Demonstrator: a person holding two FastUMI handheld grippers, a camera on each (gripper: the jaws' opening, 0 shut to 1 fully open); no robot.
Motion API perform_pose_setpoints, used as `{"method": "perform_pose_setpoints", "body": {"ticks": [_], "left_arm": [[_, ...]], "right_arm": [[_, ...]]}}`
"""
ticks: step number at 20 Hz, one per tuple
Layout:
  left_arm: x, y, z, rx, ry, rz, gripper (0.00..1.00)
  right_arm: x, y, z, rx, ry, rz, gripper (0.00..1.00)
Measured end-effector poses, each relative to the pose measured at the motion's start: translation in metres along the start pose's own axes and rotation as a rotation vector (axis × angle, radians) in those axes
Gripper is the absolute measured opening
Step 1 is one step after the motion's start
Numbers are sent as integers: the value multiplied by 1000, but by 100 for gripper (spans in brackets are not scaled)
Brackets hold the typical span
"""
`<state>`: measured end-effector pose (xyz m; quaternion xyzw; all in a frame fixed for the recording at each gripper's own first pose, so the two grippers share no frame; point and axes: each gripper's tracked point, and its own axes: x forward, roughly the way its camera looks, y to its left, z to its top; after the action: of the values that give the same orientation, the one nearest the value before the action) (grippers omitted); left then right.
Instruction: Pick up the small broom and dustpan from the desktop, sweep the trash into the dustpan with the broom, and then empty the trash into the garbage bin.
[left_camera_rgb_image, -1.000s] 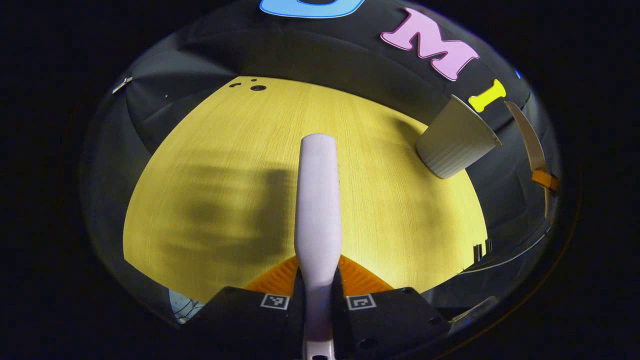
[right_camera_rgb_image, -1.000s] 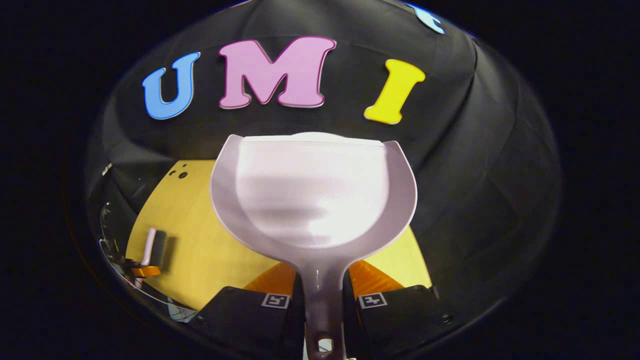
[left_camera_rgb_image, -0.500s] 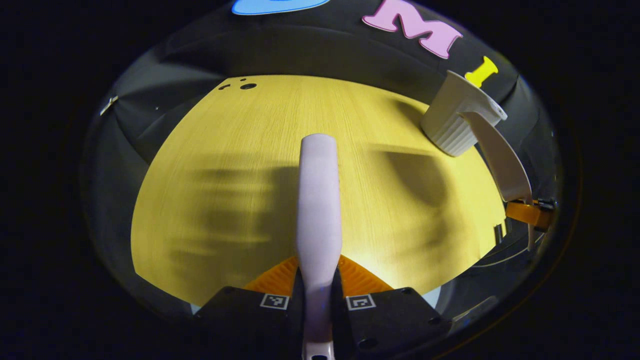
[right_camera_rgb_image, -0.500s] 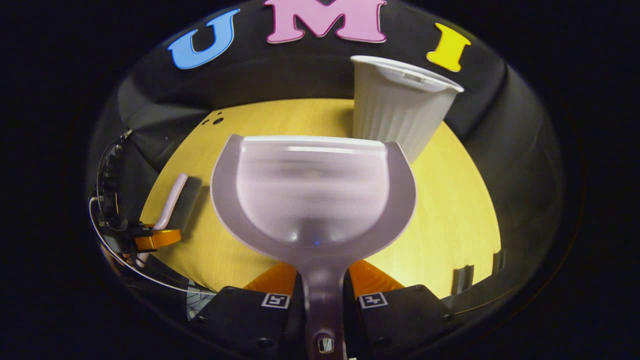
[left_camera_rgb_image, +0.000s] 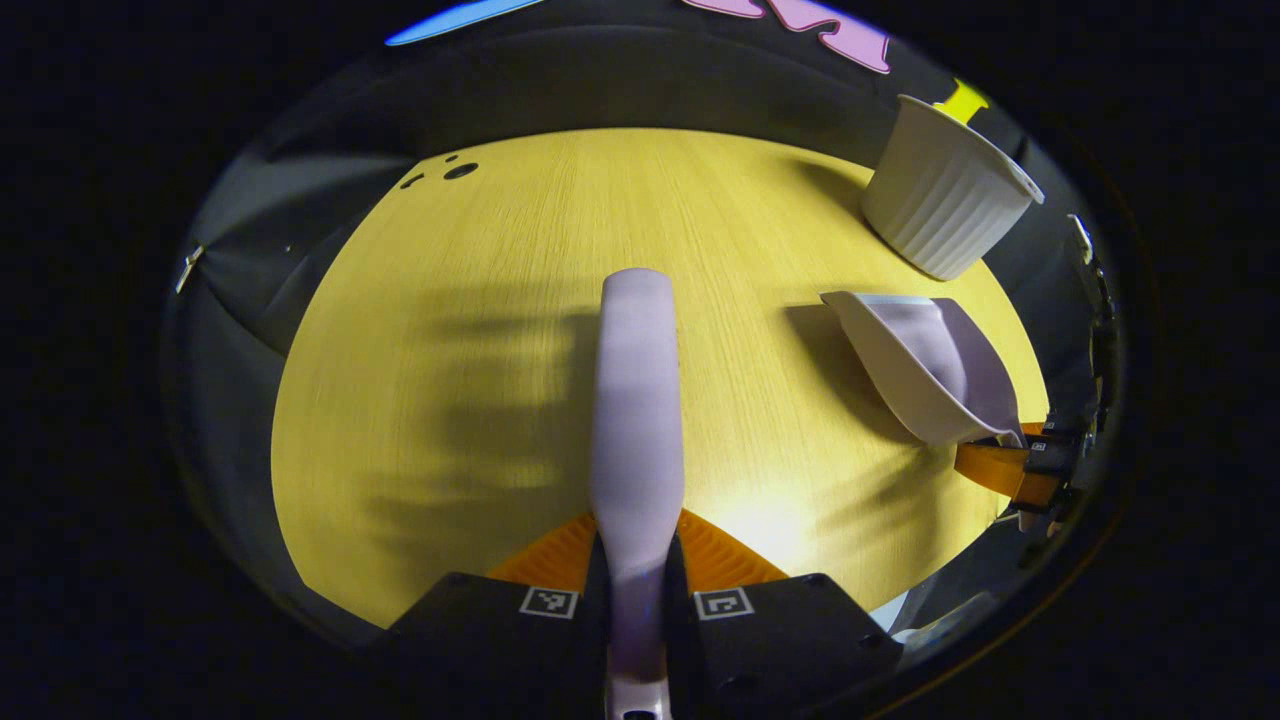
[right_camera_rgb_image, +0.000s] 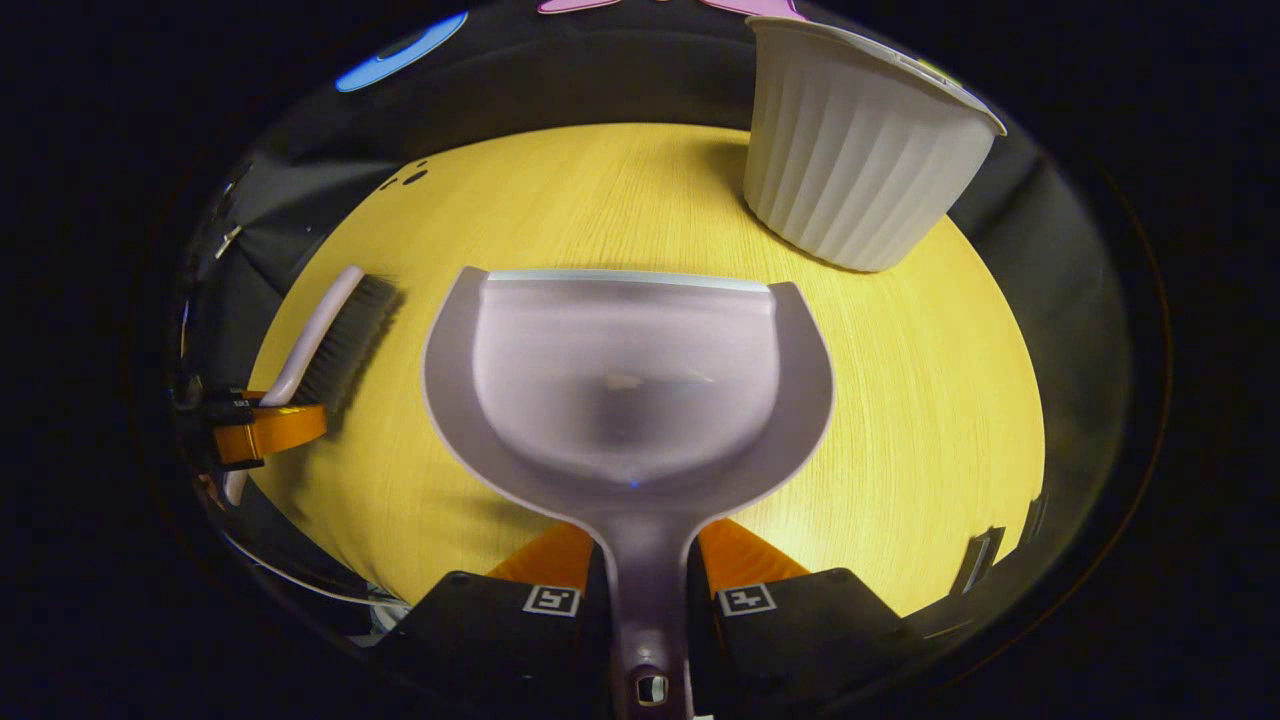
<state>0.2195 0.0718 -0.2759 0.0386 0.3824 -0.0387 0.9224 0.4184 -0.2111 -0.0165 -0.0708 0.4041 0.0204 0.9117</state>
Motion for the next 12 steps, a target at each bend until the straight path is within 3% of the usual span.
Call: {"method": "perform_pose_setpoints", "body": {"ticks": [2,3,5,6,7,8,9,10,11,12], "left_arm": [[2,-1,-2,9,17,28,29],[3,-1,-3,13,21,35,32],[0,0,-4,19,27,51,26],[-2,1,-4,26,27,60,27],[-2,3,-2,34,21,84,36],[-3,5,-2,37,22,95,31],[-6,4,-4,39,23,94,32],[-9,3,-5,36,22,91,33],[-12,-1,-6,24,18,75,46],[-17,-5,-6,2,11,58,60]], "right_arm": [[1,3,1,-2,8,-5,35],[1,2,-1,-7,5,-6,35],[2,1,-1,-13,11,-3,36],[3,3,-1,-17,16,1,29],[5,6,-2,-18,27,17,37],[3,9,-2,-14,31,27,39],[2,9,-2,-11,32,32,40],[0,11,-2,-6,31,46,50],[-1,12,-1,-3,28,55,46],[-4,12,-1,0,24,62,58]]}}
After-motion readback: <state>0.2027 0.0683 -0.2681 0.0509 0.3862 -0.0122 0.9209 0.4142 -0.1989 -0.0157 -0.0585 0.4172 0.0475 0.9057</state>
